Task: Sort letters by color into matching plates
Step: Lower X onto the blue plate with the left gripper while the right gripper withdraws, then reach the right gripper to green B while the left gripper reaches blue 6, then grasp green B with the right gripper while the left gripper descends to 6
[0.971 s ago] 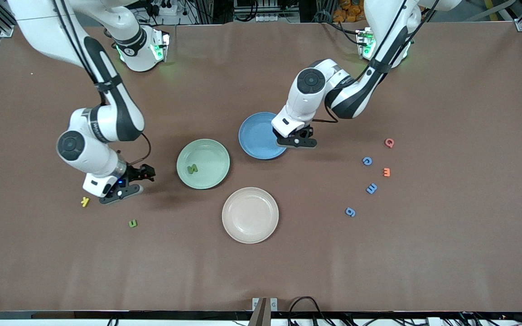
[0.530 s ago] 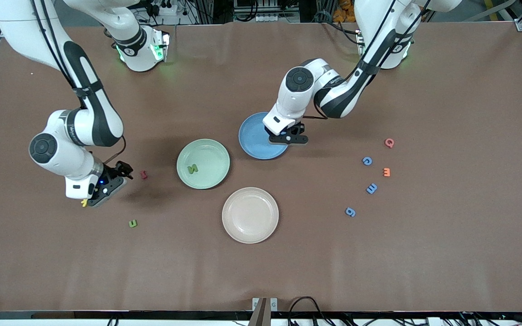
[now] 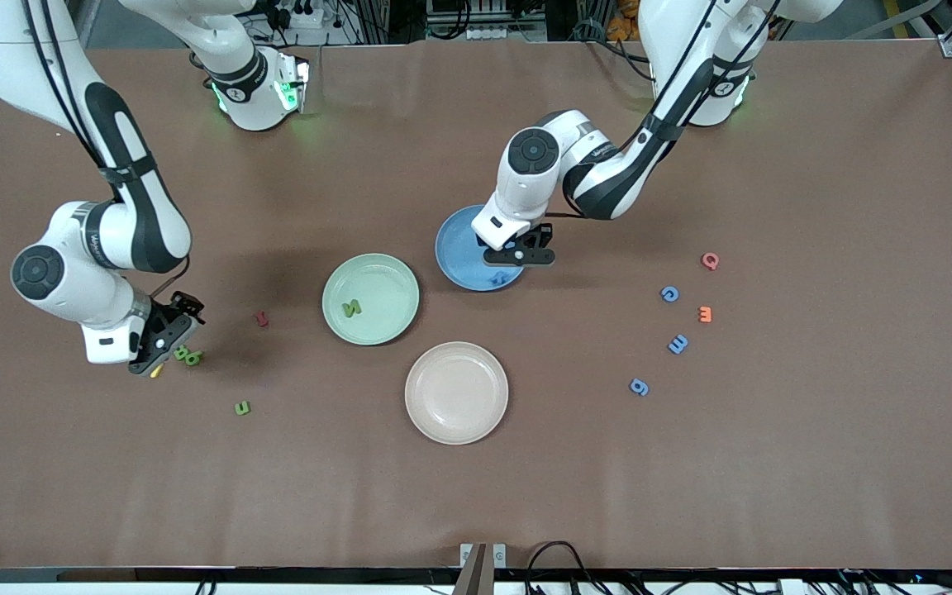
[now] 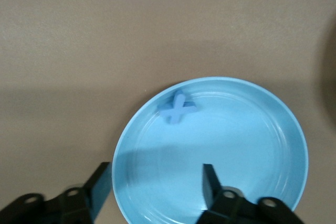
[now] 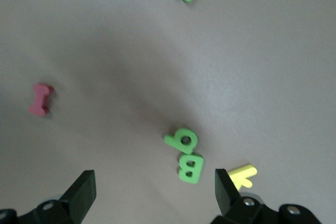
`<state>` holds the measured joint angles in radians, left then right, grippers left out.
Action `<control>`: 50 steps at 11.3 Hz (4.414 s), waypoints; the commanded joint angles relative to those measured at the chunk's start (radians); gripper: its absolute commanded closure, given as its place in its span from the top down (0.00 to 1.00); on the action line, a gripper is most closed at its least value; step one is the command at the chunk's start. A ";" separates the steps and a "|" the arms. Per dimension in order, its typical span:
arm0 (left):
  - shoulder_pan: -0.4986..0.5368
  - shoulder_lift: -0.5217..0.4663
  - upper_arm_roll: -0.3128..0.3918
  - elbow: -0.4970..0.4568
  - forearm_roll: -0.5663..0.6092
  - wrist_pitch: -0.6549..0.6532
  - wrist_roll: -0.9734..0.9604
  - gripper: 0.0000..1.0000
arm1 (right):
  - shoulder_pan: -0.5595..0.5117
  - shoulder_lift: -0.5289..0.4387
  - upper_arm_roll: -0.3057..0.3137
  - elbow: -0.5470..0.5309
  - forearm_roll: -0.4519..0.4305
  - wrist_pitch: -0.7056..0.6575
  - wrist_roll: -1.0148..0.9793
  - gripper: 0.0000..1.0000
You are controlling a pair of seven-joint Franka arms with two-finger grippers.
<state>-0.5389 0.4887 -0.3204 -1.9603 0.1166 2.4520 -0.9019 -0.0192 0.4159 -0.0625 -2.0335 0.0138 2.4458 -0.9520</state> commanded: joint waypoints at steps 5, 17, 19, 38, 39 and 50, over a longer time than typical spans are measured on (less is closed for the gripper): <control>0.031 0.004 0.020 0.100 0.092 -0.123 -0.025 1.00 | -0.064 0.073 0.015 0.009 -0.014 0.088 -0.054 1.00; 0.263 -0.025 0.072 0.115 0.094 -0.183 0.381 1.00 | -0.074 0.130 0.015 0.009 -0.015 0.179 -0.056 1.00; 0.264 -0.030 0.115 0.094 0.095 -0.180 0.428 1.00 | -0.076 0.136 0.015 0.007 -0.015 0.199 -0.056 1.00; 0.284 0.139 0.261 0.115 0.085 0.188 0.844 0.97 | -0.085 0.147 0.016 -0.001 -0.015 0.216 -0.060 0.61; 0.284 0.148 0.261 0.123 0.028 0.188 0.860 0.97 | -0.084 0.147 0.016 -0.001 -0.015 0.216 -0.060 0.57; 0.252 0.197 0.288 0.166 -0.337 0.180 1.173 0.88 | -0.084 0.146 0.016 -0.001 -0.015 0.214 -0.059 0.25</control>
<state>-0.2727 0.6595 -0.0457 -1.8296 -0.2019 2.6309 0.2418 -0.0819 0.5526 -0.0598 -2.0311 0.0133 2.6492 -0.9972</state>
